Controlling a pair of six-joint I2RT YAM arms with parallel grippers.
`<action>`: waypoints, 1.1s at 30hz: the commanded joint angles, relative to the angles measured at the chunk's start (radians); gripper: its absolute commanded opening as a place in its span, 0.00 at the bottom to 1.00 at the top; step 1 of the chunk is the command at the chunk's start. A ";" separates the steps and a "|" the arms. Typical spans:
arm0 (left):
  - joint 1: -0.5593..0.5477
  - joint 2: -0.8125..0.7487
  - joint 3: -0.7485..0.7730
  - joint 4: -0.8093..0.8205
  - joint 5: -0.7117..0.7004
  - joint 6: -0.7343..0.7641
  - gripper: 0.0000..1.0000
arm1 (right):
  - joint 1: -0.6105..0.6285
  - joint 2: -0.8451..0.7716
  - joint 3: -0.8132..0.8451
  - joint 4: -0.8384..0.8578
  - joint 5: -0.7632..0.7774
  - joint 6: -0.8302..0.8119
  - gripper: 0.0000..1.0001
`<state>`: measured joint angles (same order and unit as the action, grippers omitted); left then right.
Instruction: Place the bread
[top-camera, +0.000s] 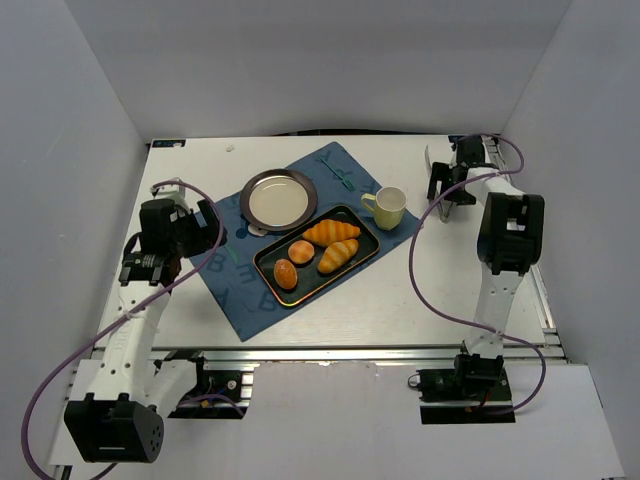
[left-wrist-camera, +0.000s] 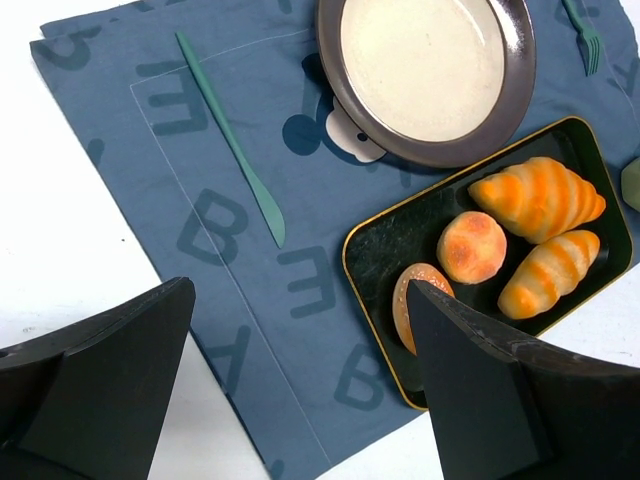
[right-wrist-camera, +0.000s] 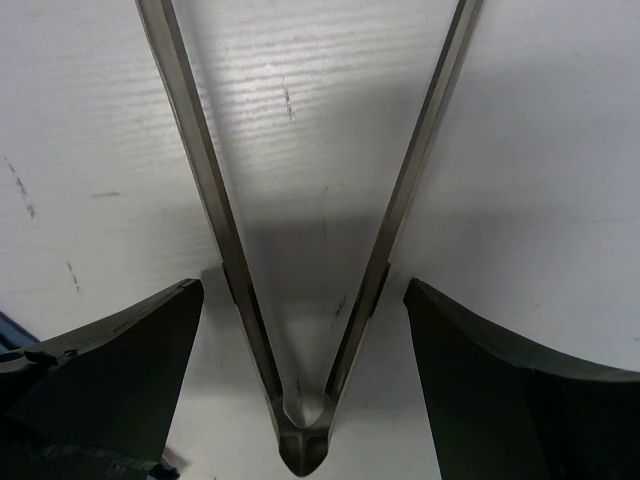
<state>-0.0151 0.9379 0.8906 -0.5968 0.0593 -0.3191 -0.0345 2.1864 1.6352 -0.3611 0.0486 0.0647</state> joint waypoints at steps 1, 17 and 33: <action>0.000 0.002 -0.016 0.035 0.016 -0.006 0.98 | -0.001 0.029 0.055 0.043 0.036 0.049 0.89; 0.000 0.029 -0.042 0.054 0.010 -0.003 0.98 | 0.025 0.139 0.161 0.027 0.106 0.044 0.82; 0.000 0.022 -0.016 0.012 0.013 -0.001 0.98 | 0.028 -0.203 0.114 0.027 0.218 0.073 0.56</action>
<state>-0.0151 0.9741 0.8494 -0.5758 0.0620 -0.3218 -0.0090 2.1841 1.7454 -0.3649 0.1898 0.1211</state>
